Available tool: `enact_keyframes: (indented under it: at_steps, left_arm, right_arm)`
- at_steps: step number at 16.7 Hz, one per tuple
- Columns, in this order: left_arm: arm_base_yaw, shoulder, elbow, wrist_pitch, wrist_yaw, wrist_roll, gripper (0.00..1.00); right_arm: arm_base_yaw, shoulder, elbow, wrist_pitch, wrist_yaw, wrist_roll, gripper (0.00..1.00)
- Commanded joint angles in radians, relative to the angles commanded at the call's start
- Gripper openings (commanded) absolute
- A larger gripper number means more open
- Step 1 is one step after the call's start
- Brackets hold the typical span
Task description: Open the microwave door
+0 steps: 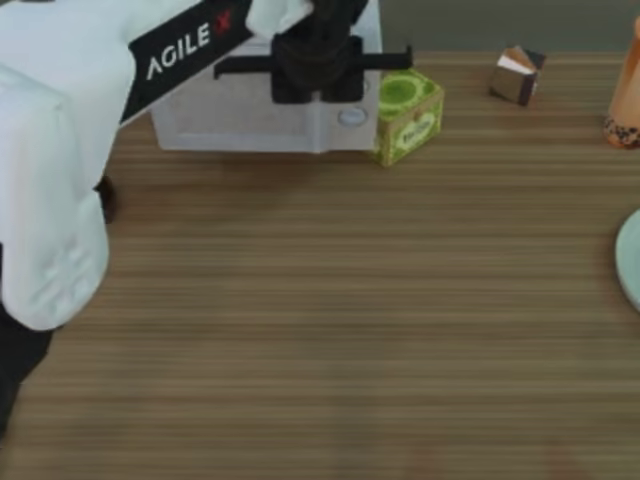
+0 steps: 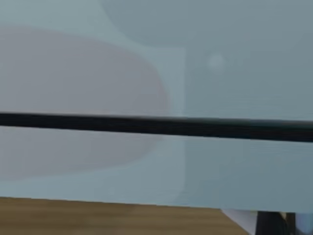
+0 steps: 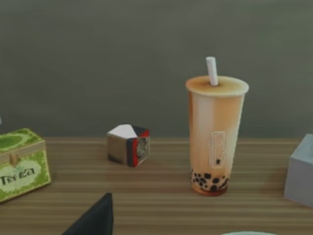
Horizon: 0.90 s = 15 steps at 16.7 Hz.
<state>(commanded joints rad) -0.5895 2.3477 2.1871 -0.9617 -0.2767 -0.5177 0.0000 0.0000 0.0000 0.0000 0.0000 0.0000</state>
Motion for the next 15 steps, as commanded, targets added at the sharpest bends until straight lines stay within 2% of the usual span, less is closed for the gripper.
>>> enact_keyframes:
  at_steps: [4, 15]
  left_arm:
    - [-0.005, -0.059, -0.111, 0.052, -0.011, -0.016, 0.00]
    - [-0.005, -0.065, -0.118, 0.056, -0.012, -0.018, 0.00]
  right_arm:
    - [0.000, 0.000, 0.000, 0.000, 0.000, 0.000, 1.00]
    - [0.000, 0.000, 0.000, 0.000, 0.000, 0.000, 1.00]
